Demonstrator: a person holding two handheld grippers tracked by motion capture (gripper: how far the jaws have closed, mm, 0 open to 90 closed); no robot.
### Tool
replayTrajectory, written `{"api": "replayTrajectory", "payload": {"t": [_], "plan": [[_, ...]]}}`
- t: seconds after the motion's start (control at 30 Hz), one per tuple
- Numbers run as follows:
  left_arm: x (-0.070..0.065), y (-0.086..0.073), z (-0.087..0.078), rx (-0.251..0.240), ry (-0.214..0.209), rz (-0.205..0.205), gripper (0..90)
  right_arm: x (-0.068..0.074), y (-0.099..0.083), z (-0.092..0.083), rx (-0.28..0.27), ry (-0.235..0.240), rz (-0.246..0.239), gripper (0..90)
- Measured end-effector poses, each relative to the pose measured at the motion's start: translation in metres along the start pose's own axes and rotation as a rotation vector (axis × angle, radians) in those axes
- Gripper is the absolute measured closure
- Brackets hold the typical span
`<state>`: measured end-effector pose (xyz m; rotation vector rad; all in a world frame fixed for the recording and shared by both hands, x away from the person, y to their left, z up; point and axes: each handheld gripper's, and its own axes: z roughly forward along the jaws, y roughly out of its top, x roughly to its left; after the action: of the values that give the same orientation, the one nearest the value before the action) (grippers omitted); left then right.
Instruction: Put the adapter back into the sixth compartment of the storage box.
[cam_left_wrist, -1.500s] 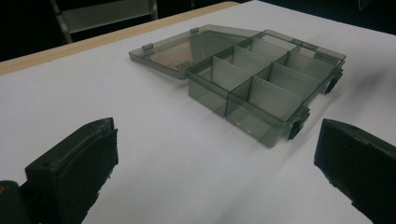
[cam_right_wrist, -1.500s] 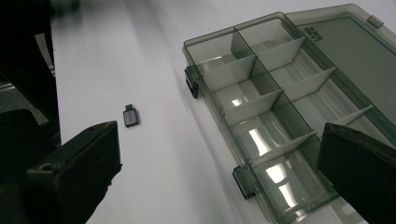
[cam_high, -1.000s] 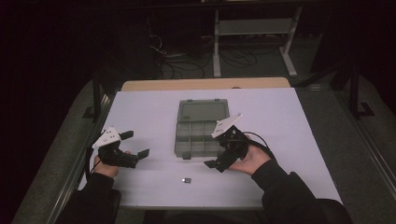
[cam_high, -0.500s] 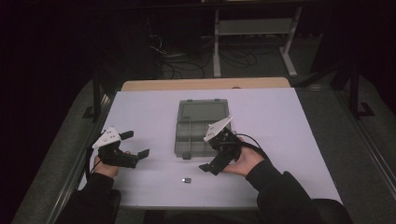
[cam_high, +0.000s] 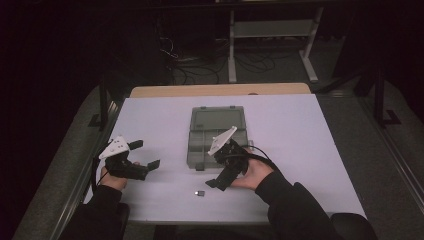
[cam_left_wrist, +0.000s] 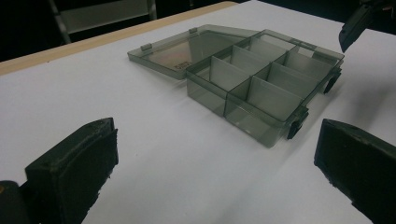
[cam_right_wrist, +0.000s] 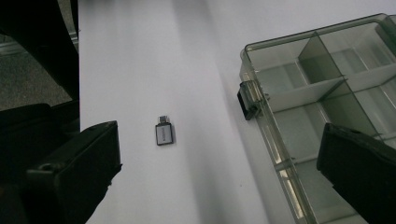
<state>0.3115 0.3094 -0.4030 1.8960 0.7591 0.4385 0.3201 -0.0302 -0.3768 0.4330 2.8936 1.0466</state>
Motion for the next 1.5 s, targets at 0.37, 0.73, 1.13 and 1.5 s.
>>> {"api": "replayTrajectory", "payload": {"t": [0.37, 0.73, 1.13, 1.5], "plan": [[0.0, 0.0, 0.0, -0.001, -0.001, -0.001, 0.0, 0.005, 0.005, 0.017, 0.023, 0.035, -0.021, 0.0], [0.0, 0.0, 0.0, -0.001, -0.002, 0.0, 0.0, 0.011, 0.007, 0.03, 0.051, 0.057, -0.045, 0.0], [0.0, 0.0, 0.0, -0.001, -0.002, 0.0, 0.0, 0.016, 0.006, 0.044, 0.087, 0.075, -0.064, 0.0], [0.0, 0.0, 0.0, 0.0, -0.003, 0.003, 0.0, 0.019, 0.004, 0.058, 0.114, 0.075, -0.075, 0.0]]}}
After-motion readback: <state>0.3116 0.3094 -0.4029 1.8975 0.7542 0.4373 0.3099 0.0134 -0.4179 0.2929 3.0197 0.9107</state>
